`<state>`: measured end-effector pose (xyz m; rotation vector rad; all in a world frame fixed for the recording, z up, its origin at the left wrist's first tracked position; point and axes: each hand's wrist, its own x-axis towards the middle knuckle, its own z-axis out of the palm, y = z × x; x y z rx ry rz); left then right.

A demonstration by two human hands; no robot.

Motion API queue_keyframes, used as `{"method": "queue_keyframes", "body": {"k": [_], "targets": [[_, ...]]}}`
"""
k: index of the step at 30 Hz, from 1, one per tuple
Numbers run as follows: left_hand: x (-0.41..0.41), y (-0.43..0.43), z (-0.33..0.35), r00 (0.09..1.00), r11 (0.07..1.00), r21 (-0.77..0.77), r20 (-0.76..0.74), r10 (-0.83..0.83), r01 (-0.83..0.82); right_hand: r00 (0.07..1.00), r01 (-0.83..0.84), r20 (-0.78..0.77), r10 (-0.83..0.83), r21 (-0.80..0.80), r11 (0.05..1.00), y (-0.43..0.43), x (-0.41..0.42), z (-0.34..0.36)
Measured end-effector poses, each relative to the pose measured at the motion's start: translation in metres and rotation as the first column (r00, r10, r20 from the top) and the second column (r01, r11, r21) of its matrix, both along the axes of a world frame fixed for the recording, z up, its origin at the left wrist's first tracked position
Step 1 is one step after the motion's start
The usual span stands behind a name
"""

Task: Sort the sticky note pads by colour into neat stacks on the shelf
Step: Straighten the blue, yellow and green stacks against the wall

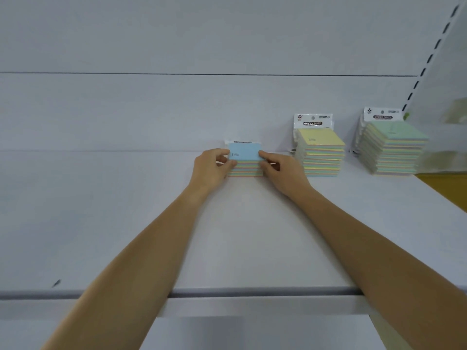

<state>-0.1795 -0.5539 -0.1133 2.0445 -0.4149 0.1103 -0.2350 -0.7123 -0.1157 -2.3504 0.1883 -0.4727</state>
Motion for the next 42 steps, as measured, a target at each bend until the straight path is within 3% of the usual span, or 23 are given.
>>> {"method": "queue_keyframes", "body": {"k": [6, 16, 19, 22, 24, 27, 32, 42], "targets": [[0.001, 0.004, -0.004, 0.998, 0.992, 0.108, 0.021, -0.063, 0.06, 0.997, -0.057, -0.059, 0.053, -0.073, 0.996, -0.002, 0.001, -0.004], [0.001, 0.004, -0.001, 0.997, 0.988, 0.142, 0.039, -0.068, 0.062, 0.998, -0.049, -0.051, 0.039, -0.209, 0.977, 0.001, -0.004, -0.005], [-0.004, 0.007, 0.006, 0.994, 0.963, 0.268, 0.089, -0.061, 0.035, 0.998, 0.008, 0.069, 0.009, -0.244, 0.97, 0.003, -0.01, 0.0], [-0.018, 0.002, 0.017, 0.953, 0.88, 0.457, 0.302, -0.02, -0.127, 0.976, 0.029, 0.212, 0.052, -0.361, 0.932, -0.005, -0.018, 0.015], [-0.025, -0.012, 0.026, 0.906, 0.865, 0.473, 0.419, -0.056, -0.166, 0.961, 0.053, 0.267, 0.074, -0.439, 0.897, -0.02, -0.022, 0.029], [-0.031, -0.049, 0.037, 0.894, 0.894, 0.44, 0.432, -0.124, -0.089, 0.937, 0.123, 0.343, 0.064, -0.496, 0.86, -0.058, -0.032, 0.042], [-0.046, -0.128, 0.035, 0.931, 0.896, 0.443, 0.312, -0.19, 0.035, 0.94, 0.179, 0.34, -0.007, -0.478, 0.86, -0.122, -0.047, 0.029], [-0.041, -0.166, 0.011, 0.953, 0.911, 0.412, 0.28, -0.117, -0.009, 0.988, 0.03, 0.156, 0.004, -0.218, 0.975, -0.148, -0.038, 0.009]]}}
